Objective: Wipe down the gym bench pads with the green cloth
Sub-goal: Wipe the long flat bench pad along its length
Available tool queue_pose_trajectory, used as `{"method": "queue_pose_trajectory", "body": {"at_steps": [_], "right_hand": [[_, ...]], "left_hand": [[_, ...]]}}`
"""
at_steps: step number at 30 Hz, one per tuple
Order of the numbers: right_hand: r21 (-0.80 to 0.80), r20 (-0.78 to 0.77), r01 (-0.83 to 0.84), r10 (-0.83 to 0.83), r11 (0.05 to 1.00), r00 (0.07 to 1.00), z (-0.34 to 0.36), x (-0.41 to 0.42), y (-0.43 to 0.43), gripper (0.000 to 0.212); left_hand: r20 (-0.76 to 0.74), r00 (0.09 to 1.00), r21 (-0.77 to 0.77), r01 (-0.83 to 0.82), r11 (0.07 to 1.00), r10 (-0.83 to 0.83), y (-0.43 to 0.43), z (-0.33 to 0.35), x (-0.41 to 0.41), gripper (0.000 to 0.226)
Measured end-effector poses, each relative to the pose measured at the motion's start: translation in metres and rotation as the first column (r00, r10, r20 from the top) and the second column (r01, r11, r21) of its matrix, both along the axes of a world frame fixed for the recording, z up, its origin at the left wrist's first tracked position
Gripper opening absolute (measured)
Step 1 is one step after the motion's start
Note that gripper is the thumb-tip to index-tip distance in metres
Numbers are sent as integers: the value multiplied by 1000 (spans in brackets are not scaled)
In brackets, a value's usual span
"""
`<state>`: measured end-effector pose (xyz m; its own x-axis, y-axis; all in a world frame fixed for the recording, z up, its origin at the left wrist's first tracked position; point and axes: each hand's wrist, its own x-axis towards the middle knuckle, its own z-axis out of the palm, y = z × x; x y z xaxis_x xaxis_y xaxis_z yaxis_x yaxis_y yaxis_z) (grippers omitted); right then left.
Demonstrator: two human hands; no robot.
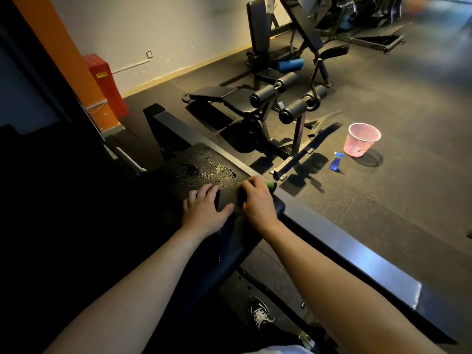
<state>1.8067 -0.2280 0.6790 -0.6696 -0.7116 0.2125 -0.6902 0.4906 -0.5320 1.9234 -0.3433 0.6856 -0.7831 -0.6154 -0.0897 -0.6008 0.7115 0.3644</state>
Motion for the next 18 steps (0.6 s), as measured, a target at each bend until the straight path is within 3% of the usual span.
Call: {"method": "queue_pose_trajectory", "body": {"at_steps": [3,7,12,18], "right_hand": [[26,25,-86,85,996,996,6,-19,-29,36],[22,54,-191,190,981,980,19,-44,-81,25],[24,67,-340,338,940,939,15,-59,-121,27],[47,-13,-169,169,985,985,-10,-60,-60,18]], "left_hand": [[-4,996,-39,-88,995,88,-16,8,-7,78],[141,971,18,-198,980,194,-30,6,-21,87],[137,956,4,-262,965,259,-30,-4,-30,87],[128,952,-21,-279,960,280,-26,-6,-30,85]]}}
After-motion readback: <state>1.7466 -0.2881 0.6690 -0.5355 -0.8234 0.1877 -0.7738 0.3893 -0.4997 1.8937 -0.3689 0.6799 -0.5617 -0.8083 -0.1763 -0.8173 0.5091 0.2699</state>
